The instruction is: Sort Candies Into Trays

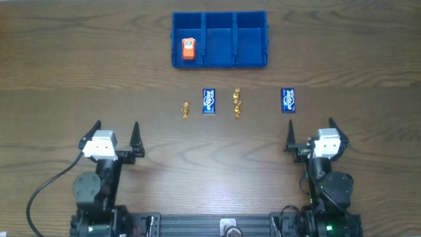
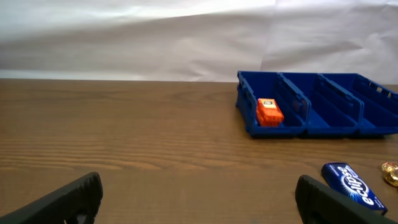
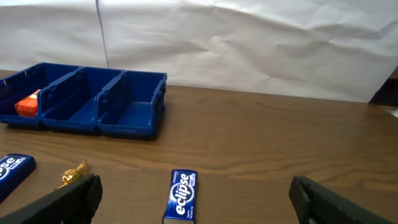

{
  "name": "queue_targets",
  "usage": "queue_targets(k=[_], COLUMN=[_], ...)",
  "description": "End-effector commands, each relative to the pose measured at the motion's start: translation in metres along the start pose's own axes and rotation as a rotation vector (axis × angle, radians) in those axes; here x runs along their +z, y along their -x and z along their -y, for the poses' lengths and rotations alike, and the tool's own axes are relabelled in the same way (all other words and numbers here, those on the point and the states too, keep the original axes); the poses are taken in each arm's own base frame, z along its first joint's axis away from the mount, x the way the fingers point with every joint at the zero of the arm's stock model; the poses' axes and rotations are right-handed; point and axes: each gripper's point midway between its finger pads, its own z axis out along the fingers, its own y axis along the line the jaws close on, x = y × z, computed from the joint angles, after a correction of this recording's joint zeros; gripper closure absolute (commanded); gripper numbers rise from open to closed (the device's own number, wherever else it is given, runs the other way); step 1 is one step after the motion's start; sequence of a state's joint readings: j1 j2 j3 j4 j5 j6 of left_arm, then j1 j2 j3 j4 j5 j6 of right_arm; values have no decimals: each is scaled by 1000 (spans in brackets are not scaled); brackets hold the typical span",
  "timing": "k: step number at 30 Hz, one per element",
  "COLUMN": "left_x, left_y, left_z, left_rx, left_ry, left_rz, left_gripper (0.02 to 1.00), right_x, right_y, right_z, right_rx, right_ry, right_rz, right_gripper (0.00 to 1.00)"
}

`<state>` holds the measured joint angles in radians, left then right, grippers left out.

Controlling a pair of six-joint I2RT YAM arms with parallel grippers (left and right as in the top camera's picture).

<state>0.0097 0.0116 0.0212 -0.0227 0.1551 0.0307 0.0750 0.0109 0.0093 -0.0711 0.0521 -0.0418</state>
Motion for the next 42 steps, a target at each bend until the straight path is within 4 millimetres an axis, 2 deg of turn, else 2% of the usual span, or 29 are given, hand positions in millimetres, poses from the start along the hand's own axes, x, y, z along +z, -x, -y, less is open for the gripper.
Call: queue_targets(k=[1,23,29,32,35,38,42], left_x=[1,1,1,1,1,1,1], left_y=[-16,-16,-16,-16,-16,-16,-16], left_z=[3,3,3,3,3,3,3], left_rx=[14,14,14,14,14,14,14], left_ry=[-20,-20,-20,-20,-20,-20,-20], left_rz=[-50,-50,-50,-50,-50,-50,-50], left_gripper=[20,20,20,20,20,20,18], right_x=[0,0,-1,6,20,40,66], right_y=[-1,0,42,75,97,104,89], right_z=[1,1,4,7,8,8,6], right_rx=[-11,-11,141,140,112,101,93], right_ry=[-3,-1,-3,-5,-3,0,2], right_rz=[-1,3,34,-40,-169,-344,-616], right_gripper=[3,3,3,3,3,3,3])
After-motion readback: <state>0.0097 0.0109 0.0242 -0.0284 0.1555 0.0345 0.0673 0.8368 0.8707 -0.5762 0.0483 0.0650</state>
